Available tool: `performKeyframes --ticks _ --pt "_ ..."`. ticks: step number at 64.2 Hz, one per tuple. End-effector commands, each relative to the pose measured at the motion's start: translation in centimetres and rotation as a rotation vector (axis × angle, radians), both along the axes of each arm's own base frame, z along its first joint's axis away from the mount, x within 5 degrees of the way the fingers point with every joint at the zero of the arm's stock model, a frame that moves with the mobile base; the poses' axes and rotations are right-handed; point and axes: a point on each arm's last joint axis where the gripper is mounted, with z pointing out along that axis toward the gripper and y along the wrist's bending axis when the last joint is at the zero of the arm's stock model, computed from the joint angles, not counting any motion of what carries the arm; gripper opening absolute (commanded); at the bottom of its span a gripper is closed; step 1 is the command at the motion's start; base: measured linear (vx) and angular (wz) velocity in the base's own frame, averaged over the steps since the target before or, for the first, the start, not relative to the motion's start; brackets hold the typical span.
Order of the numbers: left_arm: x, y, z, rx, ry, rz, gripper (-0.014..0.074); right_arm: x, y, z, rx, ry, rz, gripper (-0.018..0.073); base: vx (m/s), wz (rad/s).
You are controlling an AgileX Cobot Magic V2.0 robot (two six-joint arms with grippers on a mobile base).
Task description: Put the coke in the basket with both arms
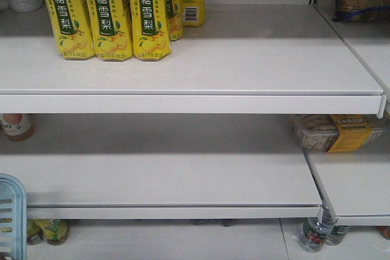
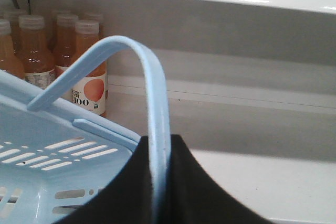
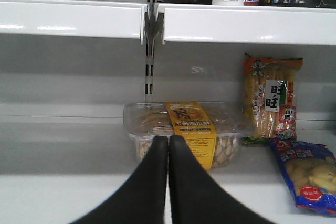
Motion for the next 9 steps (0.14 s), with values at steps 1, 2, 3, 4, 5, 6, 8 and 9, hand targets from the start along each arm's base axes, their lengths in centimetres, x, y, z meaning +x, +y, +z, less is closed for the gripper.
performKeyframes --ticks 1,2,3,4,5,6,8,9 --pt "0.03 0.01 1.39 0.044 -0.154 0.001 -0.0006 -0.08 0.03 0.31 -0.018 -0.079 0.0 -0.0009 0.0 0.0" --pt "0.03 0.01 1.39 0.044 -0.154 0.001 -0.0006 -0.08 0.03 0.31 -0.018 -0.079 0.0 -0.0009 0.0 0.0" --pt "0.03 0.01 1.39 0.044 -0.154 0.001 -0.0006 -0.08 0.03 0.31 -0.018 -0.079 0.0 -0.0009 0.0 0.0" --pt "0.03 0.01 1.39 0.044 -0.154 0.001 -0.0006 -0.08 0.03 0.31 -0.018 -0.079 0.0 -0.0009 0.0 0.0" --pt "0.03 0.01 1.39 0.044 -0.154 0.001 -0.0006 -0.08 0.03 0.31 -0.018 -0.079 0.0 -0.0009 0.0 0.0" --pt "0.03 0.01 1.39 0.044 -0.154 0.001 -0.0006 -0.08 0.03 0.31 -0.018 -0.079 0.0 -0.0009 0.0 0.0" --pt "0.03 0.01 1.39 0.044 -0.154 0.001 -0.0006 -0.08 0.03 0.31 -0.018 -0.079 0.0 -0.0009 0.0 0.0" --pt "0.03 0.01 1.39 0.044 -0.154 0.001 -0.0006 -0.08 0.03 0.31 -0.018 -0.079 0.0 -0.0009 0.0 0.0"
